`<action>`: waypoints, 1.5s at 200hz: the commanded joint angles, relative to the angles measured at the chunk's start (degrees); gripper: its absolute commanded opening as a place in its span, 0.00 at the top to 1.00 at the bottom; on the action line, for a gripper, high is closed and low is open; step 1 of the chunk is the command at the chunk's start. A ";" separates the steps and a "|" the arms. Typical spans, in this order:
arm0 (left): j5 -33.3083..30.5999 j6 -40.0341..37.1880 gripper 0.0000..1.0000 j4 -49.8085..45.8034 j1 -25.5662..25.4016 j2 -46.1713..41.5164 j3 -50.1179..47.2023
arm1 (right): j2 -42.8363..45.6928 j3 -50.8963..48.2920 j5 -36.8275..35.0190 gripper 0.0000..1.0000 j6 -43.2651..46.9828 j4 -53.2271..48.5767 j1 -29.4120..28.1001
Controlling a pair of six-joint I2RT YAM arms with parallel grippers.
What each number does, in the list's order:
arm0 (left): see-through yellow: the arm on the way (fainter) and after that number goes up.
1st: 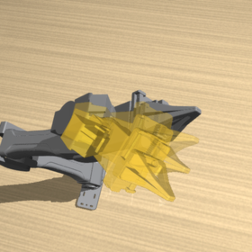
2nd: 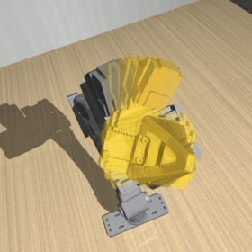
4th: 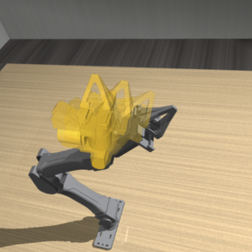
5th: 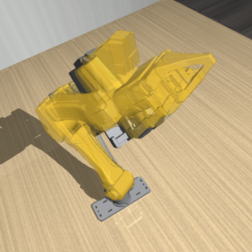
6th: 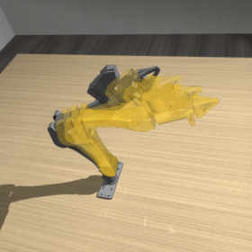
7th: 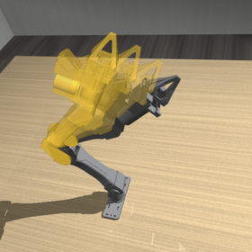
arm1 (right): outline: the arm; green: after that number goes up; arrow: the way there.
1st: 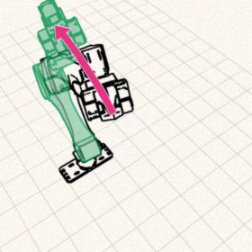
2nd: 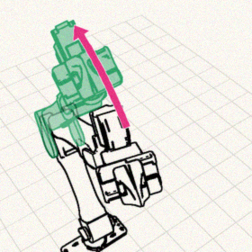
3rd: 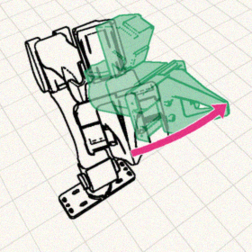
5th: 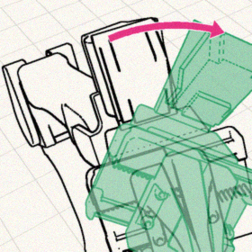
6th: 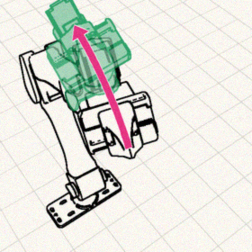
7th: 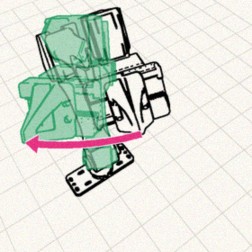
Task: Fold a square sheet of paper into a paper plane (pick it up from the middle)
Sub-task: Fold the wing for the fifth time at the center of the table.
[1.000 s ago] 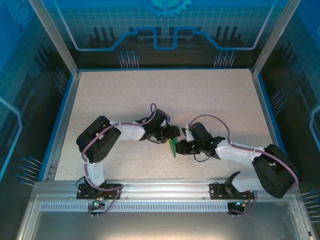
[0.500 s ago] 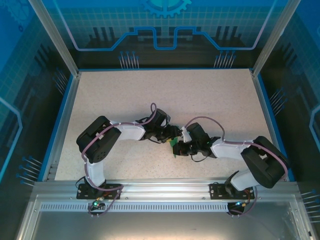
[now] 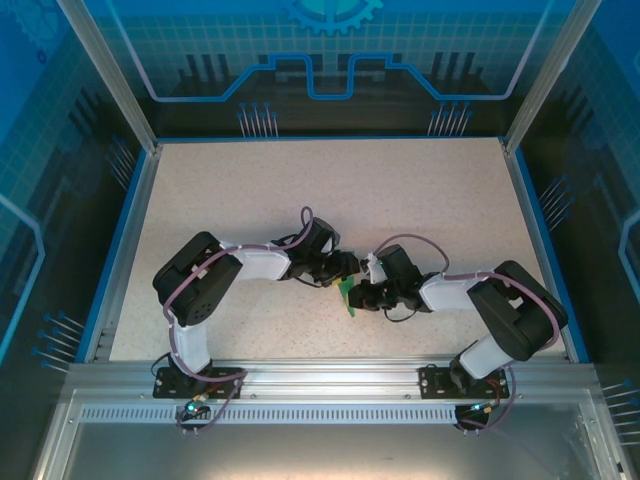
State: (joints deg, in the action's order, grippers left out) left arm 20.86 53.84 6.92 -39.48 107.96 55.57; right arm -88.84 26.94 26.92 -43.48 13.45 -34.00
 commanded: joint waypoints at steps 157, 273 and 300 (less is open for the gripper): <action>1.90 -1.08 0.46 -0.50 -0.24 0.49 1.79 | -4.51 -3.16 4.38 0.90 0.94 -2.60 -2.19; 1.38 0.09 0.47 -0.24 -0.25 0.32 1.38 | 6.82 -4.58 2.75 0.89 3.59 -8.42 -3.17; 1.23 0.26 0.47 -0.25 -0.29 0.14 1.03 | 4.01 -2.94 0.12 0.89 4.19 -12.30 -3.83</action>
State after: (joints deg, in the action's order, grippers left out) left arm 21.34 53.89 5.93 -39.33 108.05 56.10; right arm -82.83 22.55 28.97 -40.88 7.57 -36.51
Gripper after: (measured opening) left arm 0.534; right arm 0.111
